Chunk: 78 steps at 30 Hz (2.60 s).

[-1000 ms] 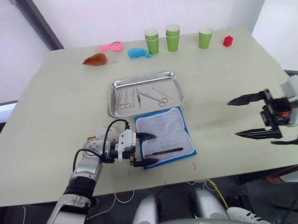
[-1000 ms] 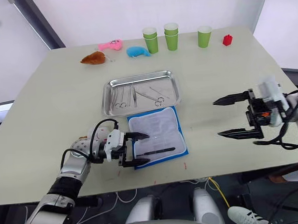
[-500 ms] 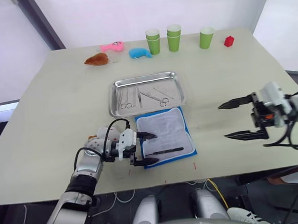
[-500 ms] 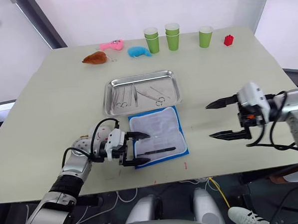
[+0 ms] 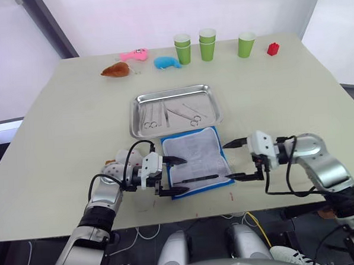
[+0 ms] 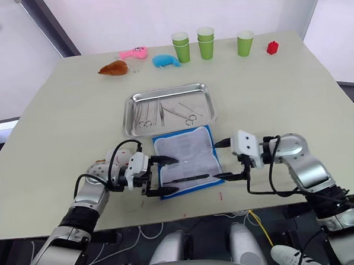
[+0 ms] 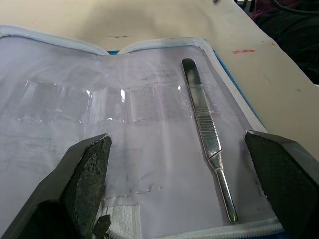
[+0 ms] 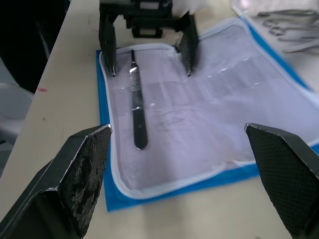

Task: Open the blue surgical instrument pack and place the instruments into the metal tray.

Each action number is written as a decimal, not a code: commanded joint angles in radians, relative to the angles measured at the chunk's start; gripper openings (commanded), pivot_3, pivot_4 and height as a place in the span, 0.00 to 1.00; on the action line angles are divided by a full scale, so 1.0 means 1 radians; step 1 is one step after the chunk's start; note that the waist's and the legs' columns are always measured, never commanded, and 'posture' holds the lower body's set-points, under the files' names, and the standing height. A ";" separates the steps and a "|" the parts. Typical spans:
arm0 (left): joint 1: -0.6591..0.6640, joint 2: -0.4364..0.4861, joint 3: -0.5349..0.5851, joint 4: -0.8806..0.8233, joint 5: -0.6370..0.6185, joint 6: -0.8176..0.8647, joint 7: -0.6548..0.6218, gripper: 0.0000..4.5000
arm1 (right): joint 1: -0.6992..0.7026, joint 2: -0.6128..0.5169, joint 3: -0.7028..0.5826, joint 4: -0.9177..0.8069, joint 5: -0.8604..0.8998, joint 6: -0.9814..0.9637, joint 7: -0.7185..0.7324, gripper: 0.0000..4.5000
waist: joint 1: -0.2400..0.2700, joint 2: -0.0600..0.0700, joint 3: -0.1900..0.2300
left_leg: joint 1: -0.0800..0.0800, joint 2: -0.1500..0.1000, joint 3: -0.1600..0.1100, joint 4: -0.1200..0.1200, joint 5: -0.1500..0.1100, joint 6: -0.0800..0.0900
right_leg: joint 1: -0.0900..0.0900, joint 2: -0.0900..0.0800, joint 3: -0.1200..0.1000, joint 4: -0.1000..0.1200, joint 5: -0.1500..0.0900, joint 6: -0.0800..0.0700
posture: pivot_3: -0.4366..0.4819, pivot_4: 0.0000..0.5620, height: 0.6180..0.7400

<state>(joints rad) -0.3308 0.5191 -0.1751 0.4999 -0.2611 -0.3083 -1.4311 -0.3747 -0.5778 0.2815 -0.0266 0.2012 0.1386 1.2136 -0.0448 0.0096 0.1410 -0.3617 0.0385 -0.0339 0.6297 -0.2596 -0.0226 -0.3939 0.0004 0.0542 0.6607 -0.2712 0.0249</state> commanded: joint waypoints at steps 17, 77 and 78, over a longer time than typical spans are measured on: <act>0.086 0.035 -0.054 0.094 0.099 0.066 0.028 1.00 | -0.130 0.120 0.181 0.335 -0.194 -0.158 0.023 1.00 | -0.006 -0.003 -0.007 | 0.001 0.000 0.001 0.000 0.000 0.000 | 0.000 0.001 0.001 0.001 0.000 0.000 | 0.48 0.27 1.00; 0.105 0.035 -0.056 0.076 0.098 0.071 0.037 1.00 | -0.222 -0.045 0.136 -0.147 -0.181 0.221 0.086 0.01 | -0.018 -0.008 0.000 | 0.011 0.000 0.000 -0.008 0.000 0.000 | 0.007 -0.001 0.001 -0.002 -0.001 -0.002 | 0.48 0.27 1.00; 0.105 0.035 -0.056 0.076 0.098 0.071 0.037 1.00 | -0.224 -0.053 0.134 -0.148 -0.179 0.219 0.087 0.01 | -0.018 -0.008 0.000 | 0.011 0.000 0.000 -0.008 0.000 0.000 | 0.007 -0.001 0.001 -0.002 -0.001 -0.002 | 0.48 0.27 1.00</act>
<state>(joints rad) -0.2942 0.5415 -0.1669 0.4574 -0.2627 -0.2906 -1.4122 -0.5610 -0.6233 0.4699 -0.1315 -0.0018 0.3639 1.3061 -0.0626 0.0015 0.1407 -0.3502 0.0388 -0.0337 0.6214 -0.2597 -0.0228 -0.3867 -0.0003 0.0549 0.6582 -0.2726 0.0228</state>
